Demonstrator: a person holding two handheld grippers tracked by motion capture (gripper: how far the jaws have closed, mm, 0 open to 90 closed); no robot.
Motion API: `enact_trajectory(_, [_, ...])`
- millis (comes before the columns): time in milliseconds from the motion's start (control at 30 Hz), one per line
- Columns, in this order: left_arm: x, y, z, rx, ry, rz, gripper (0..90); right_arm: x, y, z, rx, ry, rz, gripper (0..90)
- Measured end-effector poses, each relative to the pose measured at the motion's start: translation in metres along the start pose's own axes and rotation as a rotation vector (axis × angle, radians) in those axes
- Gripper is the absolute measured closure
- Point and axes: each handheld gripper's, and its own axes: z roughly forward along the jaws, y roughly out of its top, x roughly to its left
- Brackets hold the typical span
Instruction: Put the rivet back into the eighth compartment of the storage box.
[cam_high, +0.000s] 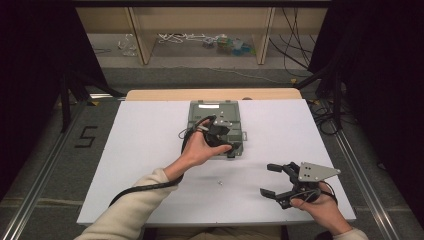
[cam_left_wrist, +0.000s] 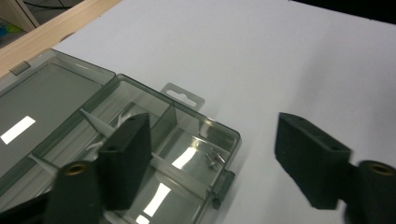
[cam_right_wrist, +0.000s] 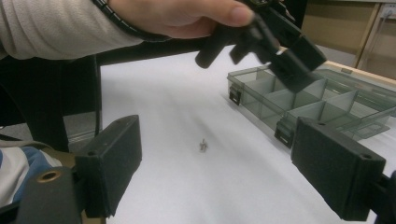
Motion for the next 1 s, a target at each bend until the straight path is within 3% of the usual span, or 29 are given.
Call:
enact_trajectory(33, [-0.001, -0.001, -0.002, 0.005, -0.014, 0.016, 22.6, 0.000, 0.000, 0.000, 0.001, 0.000, 0.001, 17.2])
enact_trajectory(67, [-0.004, -0.002, -0.003, -0.003, -0.032, 0.007, 20.2, 0.000, 0.000, 0.000, 0.002, 0.001, 0.002, 17.2])
enact_trajectory(133, [-0.006, -0.004, -0.007, 0.014, -0.044, 0.041, 15.2, 0.000, 0.000, 0.000, 0.002, 0.001, 0.002, 17.2])
enact_trajectory(233, [-0.011, -0.007, -0.015, 0.044, -0.061, 0.087, 13.6, 0.000, 0.000, 0.000, 0.001, 0.002, 0.003, 17.2])
enact_trajectory(267, [-0.014, -0.009, -0.016, 0.049, -0.070, 0.086, 13.6, 0.000, 0.000, 0.000, 0.002, 0.001, 0.002, 17.2])
enact_trajectory(300, [-0.013, -0.010, -0.019, 0.087, -0.081, 0.134, 13.5, 0.000, 0.000, 0.000, 0.002, 0.002, 0.002, 17.2])
enact_trajectory(367, [-0.016, -0.013, -0.021, 0.101, -0.083, 0.153, 12.9, 0.000, 0.000, 0.000, -0.001, 0.001, 0.001, 17.2])
enact_trajectory(400, [-0.017, -0.015, -0.023, 0.146, -0.091, 0.201, 12.9, 0.001, 0.000, 0.001, -0.003, 0.001, 0.002, 17.2])
enact_trajectory(467, [-0.020, -0.018, -0.024, 0.177, -0.104, 0.227, 13.2, 0.001, 0.000, 0.001, -0.003, 0.001, 0.001, 17.3])
enact_trajectory(500, [-0.024, -0.020, -0.023, 0.178, -0.106, 0.217, 14.3, 0.001, 0.000, 0.001, -0.002, 0.001, 0.001, 17.2])
enact_trajectory(533, [-0.025, -0.021, -0.024, 0.208, -0.114, 0.249, 14.9, 0.001, 0.000, 0.001, -0.003, 0.001, 0.000, 17.2])
enact_trajectory(567, [-0.029, -0.023, -0.023, 0.214, -0.125, 0.243, 15.0, 0.001, 0.000, 0.001, -0.003, 0.001, 0.001, 17.2])
enact_trajectory(667, [-0.036, -0.028, -0.022, 0.269, -0.150, 0.285, 16.2, 0.000, 0.000, 0.001, -0.001, 0.002, 0.001, 17.2])
enact_trajectory(833, [-0.043, -0.033, -0.016, 0.403, -0.181, 0.357, 20.5, 0.001, 0.000, 0.001, -0.003, 0.001, 0.002, 17.2])
enact_trajectory(867, [-0.044, -0.034, -0.015, 0.444, -0.187, 0.392, 21.4, 0.001, 0.000, 0.001, -0.003, 0.002, 0.001, 17.2])
enact_trajectory(900, [-0.045, -0.036, -0.014, 0.450, -0.193, 0.385, 23.1, 0.001, 0.000, 0.000, 0.000, 0.001, 0.001, 17.2])
enact_trajectory(933, [-0.045, -0.036, -0.013, 0.481, -0.202, 0.414, 24.7, 0.001, 0.000, 0.001, -0.002, 0.002, 0.001, 17.2])
enact_trajectory(967, [-0.047, -0.037, -0.012, 0.491, -0.208, 0.404, 25.6, 0.001, 0.000, 0.000, 0.002, 0.001, 0.001, 17.2])
enact_trajectory(1000, [-0.047, -0.037, -0.010, 0.519, -0.215, 0.422, 26.4, 0.001, 0.000, 0.000, 0.003, 0.002, 0.001, 17.2])
